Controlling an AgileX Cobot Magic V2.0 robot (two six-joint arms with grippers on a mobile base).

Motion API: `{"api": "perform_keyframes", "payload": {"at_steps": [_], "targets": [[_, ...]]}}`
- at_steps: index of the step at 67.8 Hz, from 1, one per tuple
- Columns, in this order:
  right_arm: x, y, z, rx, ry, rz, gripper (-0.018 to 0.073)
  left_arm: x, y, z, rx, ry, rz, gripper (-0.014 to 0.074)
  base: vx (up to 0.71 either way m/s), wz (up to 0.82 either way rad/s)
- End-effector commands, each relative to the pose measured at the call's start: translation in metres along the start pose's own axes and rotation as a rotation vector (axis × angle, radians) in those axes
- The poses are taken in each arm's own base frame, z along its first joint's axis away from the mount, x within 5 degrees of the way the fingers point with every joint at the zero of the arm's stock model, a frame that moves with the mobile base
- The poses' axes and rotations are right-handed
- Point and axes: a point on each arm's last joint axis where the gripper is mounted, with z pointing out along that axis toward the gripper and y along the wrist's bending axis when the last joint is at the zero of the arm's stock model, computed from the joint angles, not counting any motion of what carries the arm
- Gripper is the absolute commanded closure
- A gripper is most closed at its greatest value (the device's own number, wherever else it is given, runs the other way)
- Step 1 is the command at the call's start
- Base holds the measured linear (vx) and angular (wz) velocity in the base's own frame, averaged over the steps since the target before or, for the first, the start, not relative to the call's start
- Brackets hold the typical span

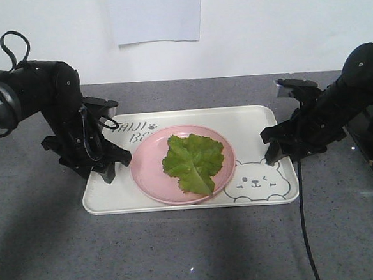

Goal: Transfer vegetables to tray and serve
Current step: 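Open both grippers and raise them off the tray edges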

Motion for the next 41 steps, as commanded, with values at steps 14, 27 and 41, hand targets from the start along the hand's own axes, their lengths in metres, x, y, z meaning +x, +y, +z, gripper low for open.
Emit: {"api": "perform_keyframes", "payload": {"at_steps": [14, 27, 41], "targets": [[-0.027, 0.022, -0.056, 0.009, -0.125, -0.013, 0.0189, -0.001, -0.013, -0.042, 0.049, -0.142, -0.003, 0.0224, 0.00, 0.00], [-0.028, 0.021, -0.059, 0.037, -0.123, -0.009, 0.0189, 0.001, -0.012, -0.056, 0.043, -0.195, -0.004, 0.0224, 0.00, 0.00], [-0.025, 0.017, -0.058, 0.070, -0.087, -0.009, 0.0189, 0.001, -0.012, -0.057, 0.043, -0.193, -0.003, 0.0224, 0.00, 0.00]]}}
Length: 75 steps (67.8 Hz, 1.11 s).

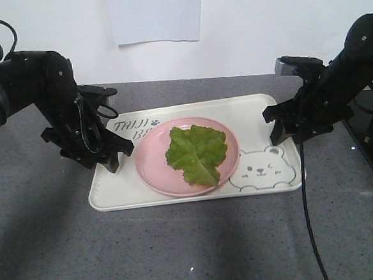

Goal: Transfer vegetables to tray and serve
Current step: 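Open both grippers and raise them off the tray edges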

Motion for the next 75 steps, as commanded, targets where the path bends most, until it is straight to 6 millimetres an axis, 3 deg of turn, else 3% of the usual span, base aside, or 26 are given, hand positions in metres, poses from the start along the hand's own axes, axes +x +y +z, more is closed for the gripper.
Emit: {"api": "perform_keyframes", "payload": {"at_steps": [1, 21, 33, 57, 64, 75], "targets": [[-0.005, 0.010, -0.028, 0.006, -0.081, -0.023, 0.0189, -0.002, -0.008, -0.033, 0.019, -0.108, 0.004, 0.0224, 0.00, 0.00], [-0.001, 0.009, -0.027, 0.014, -0.040, -0.011, 0.0189, 0.000, -0.008, -0.034, 0.018, -0.082, 0.005, 0.0224, 0.00, 0.00], [-0.001, 0.012, -0.042, 0.039, -0.086, -0.027, 0.0223, 0.002, -0.009, -0.047, 0.011, -0.118, 0.010, 0.0225, 0.00, 0.00], [0.000, 0.038, -0.111, 0.019, -0.401, -0.128, 0.0470, 0.008, -0.013, -0.102, -0.001, -0.336, 0.023, 0.0244, 0.00, 0.00], [0.005, 0.051, -0.136, -0.019, -0.516, -0.195, 0.0570, 0.012, -0.014, -0.121, -0.003, -0.418, 0.026, 0.0299, 0.00, 0.00], [0.019, 0.066, -0.162, -0.072, -0.648, -0.267, 0.0565, 0.020, -0.017, -0.155, -0.001, -0.562, 0.030, 0.0454, 0.00, 0.00]]}}
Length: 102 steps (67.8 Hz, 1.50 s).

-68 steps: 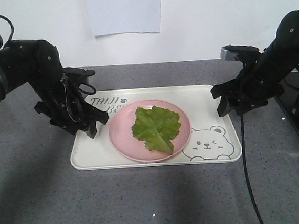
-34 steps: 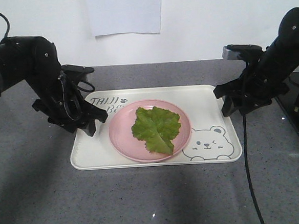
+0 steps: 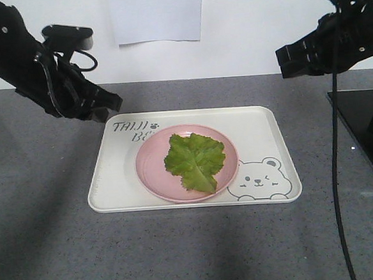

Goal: Transfer vegetables to tray and serve

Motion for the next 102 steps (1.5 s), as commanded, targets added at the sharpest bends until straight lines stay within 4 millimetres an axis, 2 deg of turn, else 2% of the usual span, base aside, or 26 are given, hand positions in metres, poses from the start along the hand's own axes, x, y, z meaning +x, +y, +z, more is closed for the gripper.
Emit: {"api": "perform_keyframes", "payload": {"at_steps": [1, 9, 26, 32, 38, 45, 56, 62, 71, 80, 102], "targets": [[-0.012, 0.018, -0.037, -0.018, -0.192, -0.063, 0.0565, -0.011, -0.006, -0.051, 0.011, -0.211, -0.001, 0.0470, 0.00, 0.00], [0.000, 0.026, -0.053, 0.001, -0.260, -0.091, 0.0565, -0.011, -0.009, -0.081, 0.022, -0.308, 0.002, 0.0603, 0.00, 0.00], [0.054, 0.040, -0.087, 0.106, -0.379, -0.134, 0.0565, 0.004, -0.015, -0.149, 0.017, -0.481, 0.041, 0.0603, 0.00, 0.00], [0.079, 0.047, -0.102, 0.137, -0.426, -0.136, 0.0565, 0.017, -0.017, -0.173, 0.016, -0.555, 0.046, 0.0603, 0.00, 0.00], [0.103, 0.050, -0.107, 0.162, -0.453, -0.128, 0.0565, 0.037, -0.018, -0.185, 0.016, -0.624, 0.041, 0.0603, 0.00, 0.00], [0.127, 0.053, -0.110, 0.178, -0.463, -0.130, 0.0565, 0.067, -0.018, -0.181, 0.029, -0.660, 0.019, 0.0603, 0.00, 0.00], [0.158, 0.057, -0.108, 0.176, -0.445, -0.123, 0.0565, 0.134, -0.015, -0.145, 0.028, -0.652, -0.018, 0.0603, 0.00, 0.00], [0.169, 0.057, -0.106, 0.173, -0.431, -0.119, 0.0565, 0.167, -0.012, -0.124, 0.020, -0.630, -0.028, 0.0603, 0.00, 0.00], [0.177, 0.057, -0.101, 0.158, -0.399, -0.115, 0.0565, 0.199, -0.011, -0.106, 0.014, -0.611, -0.038, 0.0603, 0.00, 0.00], [0.179, 0.058, -0.100, 0.146, -0.380, -0.114, 0.0565, 0.209, -0.011, -0.104, 0.017, -0.597, -0.043, 0.0603, 0.00, 0.00], [0.180, 0.059, -0.100, 0.137, -0.368, -0.115, 0.0565, 0.210, -0.011, -0.104, 0.017, -0.593, -0.042, 0.0603, 0.00, 0.00]]}}
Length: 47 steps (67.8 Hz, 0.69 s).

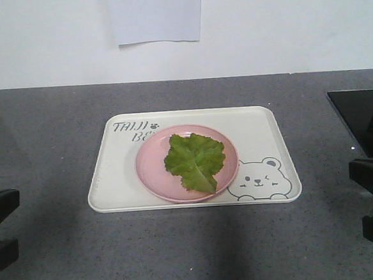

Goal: Transfer vegetables to tray and serve

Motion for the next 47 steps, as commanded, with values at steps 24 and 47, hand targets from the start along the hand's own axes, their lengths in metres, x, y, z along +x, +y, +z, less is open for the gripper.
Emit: {"api": "perform_keyframes", "payload": {"at_steps": [24, 47], "targets": [[-0.012, -0.001, -0.005, 0.022, -0.070, -0.003, 0.0565, -0.014, -0.001, -0.005, 0.005, -0.102, -0.018, 0.0603, 0.00, 0.00], [-0.012, -0.001, -0.005, 0.022, -0.070, -0.003, 0.0565, 0.010, 0.005, -0.016, -0.057, -0.321, 0.069, 0.0603, 0.00, 0.00]]}}
